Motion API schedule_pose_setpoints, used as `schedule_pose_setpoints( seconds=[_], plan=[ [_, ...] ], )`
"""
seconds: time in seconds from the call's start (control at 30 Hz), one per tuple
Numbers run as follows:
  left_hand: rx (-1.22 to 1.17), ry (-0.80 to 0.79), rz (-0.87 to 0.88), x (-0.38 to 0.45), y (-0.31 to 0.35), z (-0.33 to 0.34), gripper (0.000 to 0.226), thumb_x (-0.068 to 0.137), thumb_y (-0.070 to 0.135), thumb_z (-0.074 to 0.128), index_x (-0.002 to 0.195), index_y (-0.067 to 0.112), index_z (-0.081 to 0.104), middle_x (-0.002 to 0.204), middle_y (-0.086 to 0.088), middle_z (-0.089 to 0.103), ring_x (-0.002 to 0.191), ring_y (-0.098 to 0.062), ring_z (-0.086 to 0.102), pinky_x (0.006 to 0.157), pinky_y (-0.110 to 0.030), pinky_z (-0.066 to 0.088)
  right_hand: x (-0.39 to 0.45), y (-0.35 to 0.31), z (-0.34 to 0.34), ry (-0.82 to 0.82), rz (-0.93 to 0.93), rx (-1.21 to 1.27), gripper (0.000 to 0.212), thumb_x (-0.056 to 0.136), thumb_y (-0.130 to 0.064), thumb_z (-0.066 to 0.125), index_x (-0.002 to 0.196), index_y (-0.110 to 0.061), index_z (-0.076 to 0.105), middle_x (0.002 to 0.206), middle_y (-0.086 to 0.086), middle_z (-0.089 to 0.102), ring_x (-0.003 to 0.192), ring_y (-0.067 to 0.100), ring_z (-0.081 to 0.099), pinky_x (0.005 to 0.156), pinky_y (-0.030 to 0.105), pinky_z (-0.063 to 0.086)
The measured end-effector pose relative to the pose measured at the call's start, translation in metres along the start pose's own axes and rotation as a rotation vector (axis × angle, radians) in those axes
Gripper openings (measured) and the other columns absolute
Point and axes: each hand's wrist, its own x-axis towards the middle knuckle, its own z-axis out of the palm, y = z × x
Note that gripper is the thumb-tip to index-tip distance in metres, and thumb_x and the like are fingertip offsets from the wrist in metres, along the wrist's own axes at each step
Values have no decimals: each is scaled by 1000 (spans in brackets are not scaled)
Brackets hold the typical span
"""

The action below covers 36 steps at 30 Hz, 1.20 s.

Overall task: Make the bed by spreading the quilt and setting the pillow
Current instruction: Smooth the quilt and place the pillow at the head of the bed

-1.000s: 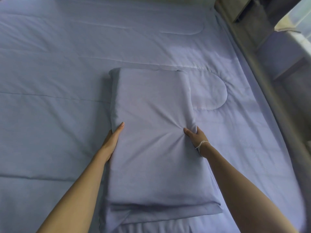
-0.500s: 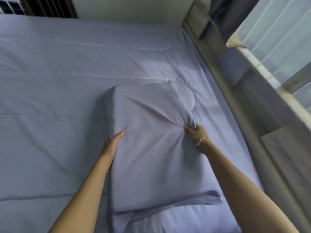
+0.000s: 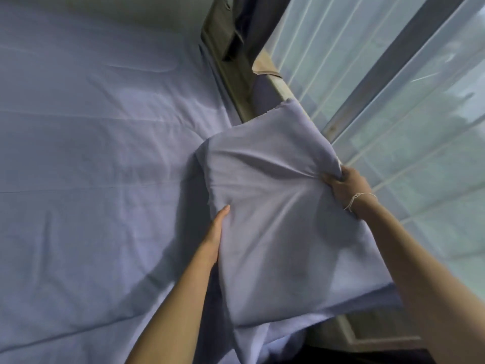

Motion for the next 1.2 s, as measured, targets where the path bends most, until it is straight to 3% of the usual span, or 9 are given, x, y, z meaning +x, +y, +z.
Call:
schedule_pose_setpoints(
  seconds=[0.13,0.27,0.37,0.43,0.53,0.67,0.8,0.93,1.2],
  plan=[
    [31,-26,-102,30,-49,38,83,51,71,74,117,20,66,109,-6,71,100,-25,68,95,-42,50,13,48,-1,-9,26,-195,24,91,-24,53,112,-14,63,110,24,65,102,46,58,78,40,45],
    [127,274,-43,25,-67,57,88,60,61,75,130,14,52,124,-6,61,108,-26,61,91,-36,49,12,79,23,-20,26,-206,21,91,-19,50,106,-8,59,106,28,64,96,44,59,76,40,45],
    [459,547,201,17,-68,61,86,82,49,62,147,7,25,148,-16,37,133,-32,39,102,-37,35,14,88,27,-20,-15,-202,55,85,-44,57,134,-24,41,125,21,58,111,40,55,89,45,44],
    [766,658,409,14,-66,62,79,89,43,53,149,4,18,152,-21,27,138,-36,31,109,-41,29,15,87,29,21,-55,-371,87,79,-68,52,146,-27,15,151,12,32,138,33,32,109,57,23],
    [1164,553,593,27,-72,61,72,90,51,29,148,8,25,154,-20,22,140,-38,28,111,-51,26,16,80,37,109,-222,-480,88,82,-73,37,150,-28,2,159,6,9,147,29,9,113,62,2],
    [1440,443,450,42,-78,48,76,85,60,0,151,23,5,160,-3,-2,147,-28,0,116,-53,1,18,104,42,-27,-288,-525,71,88,-72,20,148,-41,0,160,0,10,147,27,10,114,63,5],
    [1466,452,428,43,-75,45,74,88,58,0,151,20,1,160,-5,-5,147,-29,-6,117,-53,-2,14,129,31,-119,-69,-317,78,85,-75,19,150,-36,2,159,2,14,147,25,10,117,58,2],
    [1467,505,574,34,-74,56,76,90,56,14,150,11,15,158,-16,11,145,-36,9,116,-53,7,-3,126,32,-19,-238,-378,86,83,-77,27,150,-32,-3,159,7,13,147,26,10,117,54,9],
    [1809,-35,988,-32,-150,68,81,88,69,32,151,20,17,158,-12,12,146,-31,9,111,-53,17,-52,155,27,-150,-182,-175,109,67,-83,46,149,-37,-9,160,2,9,148,17,6,119,43,18]
  ],
)
